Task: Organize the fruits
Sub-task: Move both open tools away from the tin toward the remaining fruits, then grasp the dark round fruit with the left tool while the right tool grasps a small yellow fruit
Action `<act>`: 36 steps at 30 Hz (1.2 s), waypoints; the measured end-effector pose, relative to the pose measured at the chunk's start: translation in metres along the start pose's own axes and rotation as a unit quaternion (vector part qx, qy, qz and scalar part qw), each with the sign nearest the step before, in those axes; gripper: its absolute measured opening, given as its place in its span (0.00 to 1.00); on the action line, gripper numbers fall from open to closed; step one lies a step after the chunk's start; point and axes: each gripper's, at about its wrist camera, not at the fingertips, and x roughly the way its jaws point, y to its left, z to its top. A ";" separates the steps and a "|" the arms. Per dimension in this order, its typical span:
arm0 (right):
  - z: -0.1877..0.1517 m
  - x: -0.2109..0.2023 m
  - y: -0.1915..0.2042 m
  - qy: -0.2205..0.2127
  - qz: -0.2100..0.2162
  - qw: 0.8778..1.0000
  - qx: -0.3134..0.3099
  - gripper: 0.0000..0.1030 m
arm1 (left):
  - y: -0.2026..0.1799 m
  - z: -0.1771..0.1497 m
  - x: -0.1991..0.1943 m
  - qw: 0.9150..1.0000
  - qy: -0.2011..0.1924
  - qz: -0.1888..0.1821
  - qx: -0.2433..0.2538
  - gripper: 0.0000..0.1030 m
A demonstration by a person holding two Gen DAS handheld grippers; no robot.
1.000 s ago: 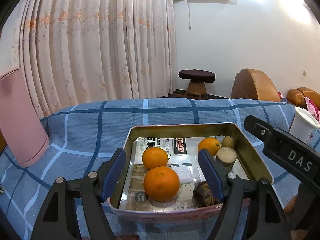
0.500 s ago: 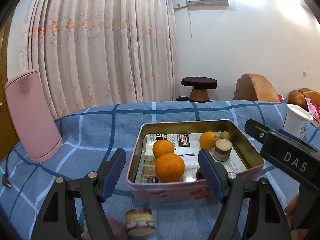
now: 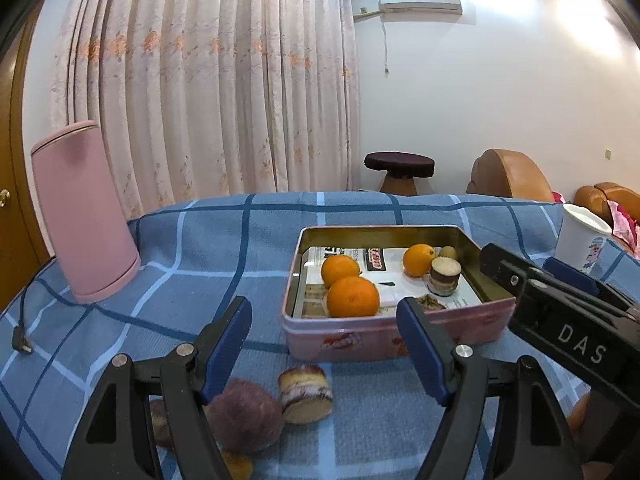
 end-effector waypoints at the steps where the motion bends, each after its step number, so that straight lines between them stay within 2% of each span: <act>1: -0.002 -0.001 0.001 0.003 0.003 1.000 -0.001 0.82 | 0.002 -0.001 -0.002 1.000 0.001 0.000 -0.002 0.74; 7: -0.011 -0.008 0.013 0.021 0.021 0.999 -0.018 0.82 | 0.013 -0.010 -0.013 1.000 0.007 -0.003 -0.011 0.74; 12: -0.021 -0.013 0.025 0.037 0.037 0.998 -0.039 0.81 | 0.028 -0.019 -0.021 1.000 0.026 -0.002 -0.013 0.74; 20: -0.036 -0.019 0.044 0.075 0.075 0.992 -0.067 0.74 | 0.073 -0.038 -0.043 0.998 0.052 0.006 -0.025 0.74; 26: -0.051 -0.010 0.065 0.140 0.127 0.978 -0.084 0.58 | 0.118 -0.055 -0.055 0.995 0.085 0.022 -0.041 0.74; 29: -0.058 -0.010 0.078 0.151 0.145 0.973 -0.094 0.58 | 0.134 -0.059 -0.057 0.994 0.093 0.041 -0.047 0.74; 36: -0.078 0.001 0.123 0.199 0.187 0.954 -0.126 0.58 | 0.158 -0.062 -0.053 0.990 0.105 0.060 -0.071 0.74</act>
